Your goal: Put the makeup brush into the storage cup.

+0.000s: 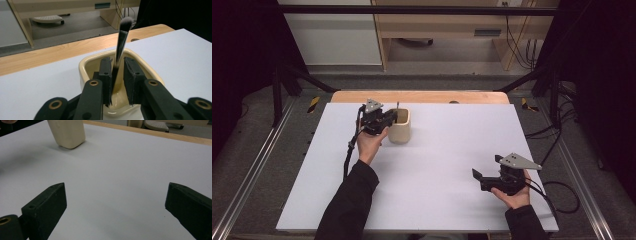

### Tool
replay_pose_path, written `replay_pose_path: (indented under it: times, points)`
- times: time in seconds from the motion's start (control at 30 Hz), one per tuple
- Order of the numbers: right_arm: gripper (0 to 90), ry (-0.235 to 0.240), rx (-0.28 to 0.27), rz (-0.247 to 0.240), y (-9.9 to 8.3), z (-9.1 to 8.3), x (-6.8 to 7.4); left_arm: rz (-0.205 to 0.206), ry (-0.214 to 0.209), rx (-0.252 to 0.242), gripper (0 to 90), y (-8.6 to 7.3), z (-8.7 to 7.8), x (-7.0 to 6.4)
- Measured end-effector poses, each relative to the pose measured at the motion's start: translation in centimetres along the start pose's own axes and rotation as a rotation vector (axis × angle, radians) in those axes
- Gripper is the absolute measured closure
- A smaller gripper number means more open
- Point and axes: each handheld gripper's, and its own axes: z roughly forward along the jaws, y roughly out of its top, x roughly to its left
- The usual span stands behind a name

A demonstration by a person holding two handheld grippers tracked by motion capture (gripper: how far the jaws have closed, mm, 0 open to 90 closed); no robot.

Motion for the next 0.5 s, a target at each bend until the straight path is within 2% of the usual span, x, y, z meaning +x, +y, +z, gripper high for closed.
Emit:
replay_pose_path:
  times: [0.23,0.5]
  points:
    - [4.3,0.022,-0.020,-0.010,0.1,-0.2,0.0,0.009,-0.010,-0.024,65.0,0.2,-2.5,0.1]
    - [4.1,0.027,-0.022,-0.013,0.1,-0.2,0.1,-0.001,-0.038,-0.036,48.8,-0.5,-5.5,0.2]
